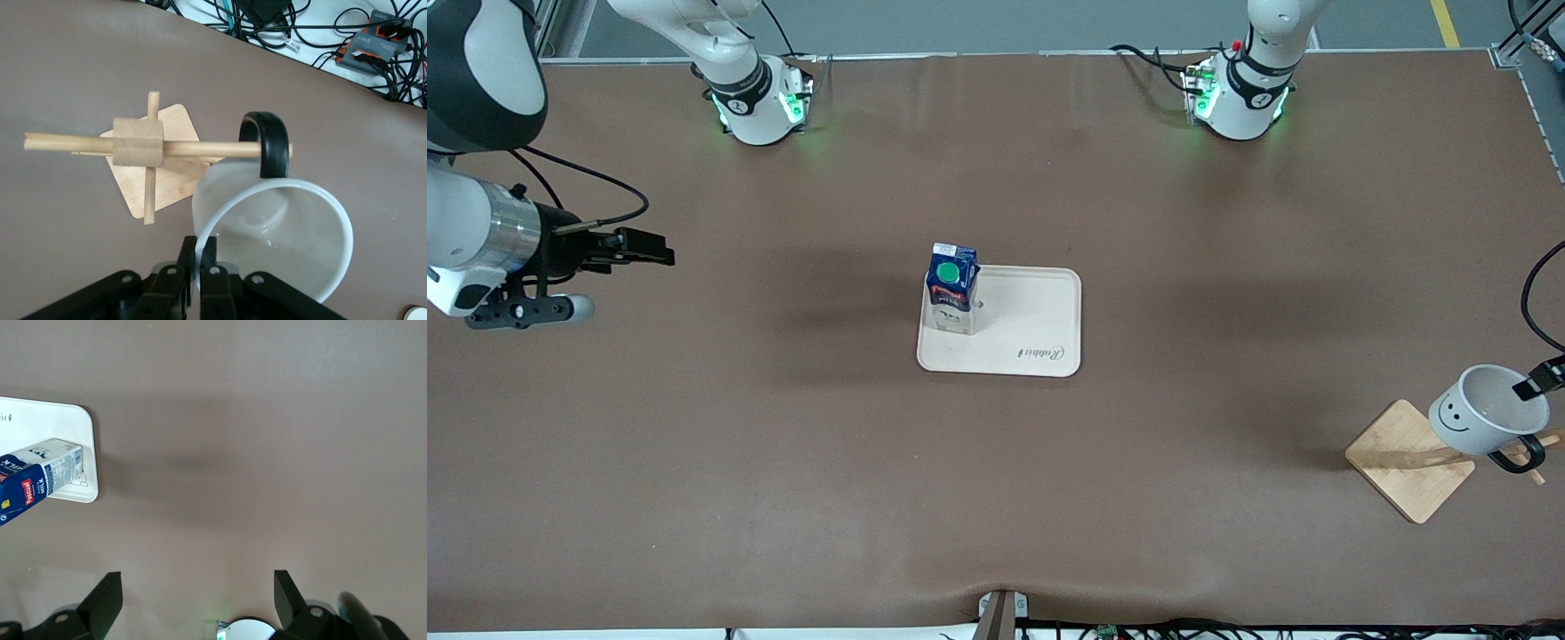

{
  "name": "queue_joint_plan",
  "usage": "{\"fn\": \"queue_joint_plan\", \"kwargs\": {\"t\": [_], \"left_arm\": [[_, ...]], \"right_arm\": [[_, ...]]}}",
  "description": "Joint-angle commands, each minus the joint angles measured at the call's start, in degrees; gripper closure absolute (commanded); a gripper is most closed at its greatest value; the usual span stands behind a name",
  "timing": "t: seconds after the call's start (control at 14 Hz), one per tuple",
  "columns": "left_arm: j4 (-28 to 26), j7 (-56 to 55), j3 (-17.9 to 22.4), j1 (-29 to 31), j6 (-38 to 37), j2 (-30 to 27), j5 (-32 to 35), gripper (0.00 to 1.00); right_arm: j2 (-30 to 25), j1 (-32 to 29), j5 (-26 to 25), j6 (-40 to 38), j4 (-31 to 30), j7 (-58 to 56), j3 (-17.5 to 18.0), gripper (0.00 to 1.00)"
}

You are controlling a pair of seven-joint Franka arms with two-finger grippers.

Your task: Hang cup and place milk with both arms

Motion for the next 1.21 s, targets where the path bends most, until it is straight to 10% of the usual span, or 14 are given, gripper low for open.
{"fn": "queue_joint_plan", "kwargs": {"t": [0.0,0.07,0.29,0.36,1.14], "left_arm": [[0.52,1.04,-0.59,0.6,0.17,1.54,-0.34,1.0],[0.52,0.96,-0.51,0.51,0.17,1.89,-0.33,0.97],[0.61,0.69,-0.51,0.43,0.17,2.42,-0.25,0.11],[0.61,0.52,-0.59,0.25,0.17,2.42,-0.25,0.0],[0.87,-7.04,-2.08,-7.75,-13.52,-8.21,6.17,0.0]], "right_arm": [[0.76,0.58,1.0,0.1,0.0,0.06,-0.12,0.0],[0.93,0.84,1.35,0.11,-0.09,0.15,-0.12,0.0],[1.99,1.54,7.06,-0.07,-0.18,0.59,-0.12,0.0],[2.08,3.03,7.07,-0.07,-0.53,2.68,-0.12,0.0],[2.07,25.35,7.07,18.28,-11.16,33.07,-0.12,0.0]]}}
